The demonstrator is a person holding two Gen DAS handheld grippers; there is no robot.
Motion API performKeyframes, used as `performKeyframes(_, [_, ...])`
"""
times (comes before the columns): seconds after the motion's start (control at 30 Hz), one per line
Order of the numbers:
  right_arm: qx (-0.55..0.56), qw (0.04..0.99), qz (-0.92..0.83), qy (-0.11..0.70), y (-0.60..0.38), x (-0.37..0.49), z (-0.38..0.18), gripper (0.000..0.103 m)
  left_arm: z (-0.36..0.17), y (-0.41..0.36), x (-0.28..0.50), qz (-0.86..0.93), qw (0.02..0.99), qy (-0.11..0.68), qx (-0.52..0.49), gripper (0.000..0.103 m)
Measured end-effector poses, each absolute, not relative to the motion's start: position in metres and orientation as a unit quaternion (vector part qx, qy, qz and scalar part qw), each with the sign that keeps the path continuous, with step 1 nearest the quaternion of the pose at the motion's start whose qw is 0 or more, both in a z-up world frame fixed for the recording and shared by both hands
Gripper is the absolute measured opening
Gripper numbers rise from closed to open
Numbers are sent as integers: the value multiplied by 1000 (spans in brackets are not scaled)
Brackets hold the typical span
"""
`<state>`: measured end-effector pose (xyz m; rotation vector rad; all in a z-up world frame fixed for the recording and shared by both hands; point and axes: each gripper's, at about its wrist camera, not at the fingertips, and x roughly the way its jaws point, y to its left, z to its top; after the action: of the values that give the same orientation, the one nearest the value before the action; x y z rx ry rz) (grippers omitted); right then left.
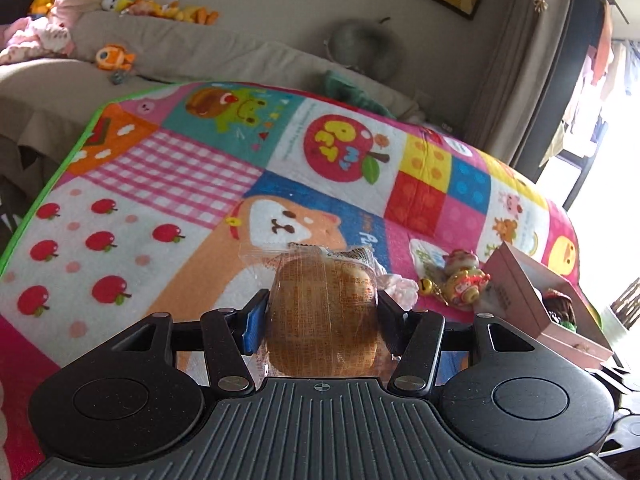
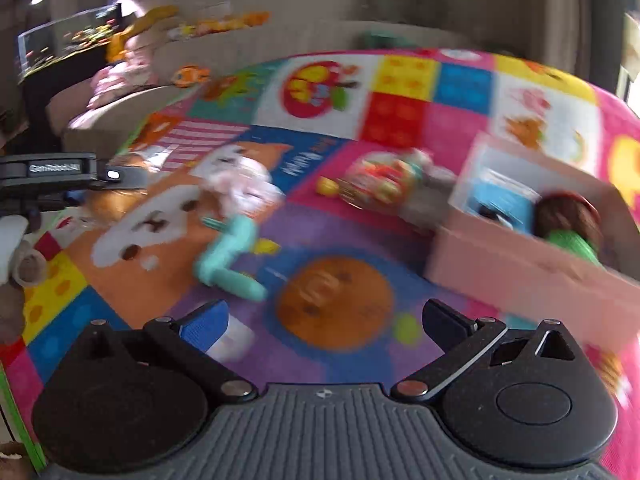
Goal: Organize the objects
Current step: 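Grasp the bagged bread roll with the left tool, then grasp the mint-green toy crank with the right tool while the left tool carries the bread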
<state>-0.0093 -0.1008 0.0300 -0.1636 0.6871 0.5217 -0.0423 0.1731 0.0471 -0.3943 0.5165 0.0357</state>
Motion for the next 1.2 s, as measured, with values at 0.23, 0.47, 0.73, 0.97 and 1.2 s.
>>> performKeyframes(0.23, [-103, 887, 283, 350, -34, 14, 14, 97, 40, 179, -51, -4, 945, 254, -205, 60])
performKeyframes(0.47, [-257, 923, 126, 257, -63, -1, 6, 95, 23, 176, -49, 4, 944, 239, -226, 60])
performKeyframes(0.73, [-63, 912, 231, 332, -88, 19, 25, 96, 11, 165, -45, -6, 943, 251, -217, 60])
performKeyframes(0.97, [-58, 897, 238, 368, -45, 59, 7, 95, 8, 164, -45, -5, 943, 252, -215, 60])
performKeyframes(1.2, [-90, 891, 250, 367, -51, 49, 13, 70, 11, 157, -47, -6, 949, 250, -193, 60])
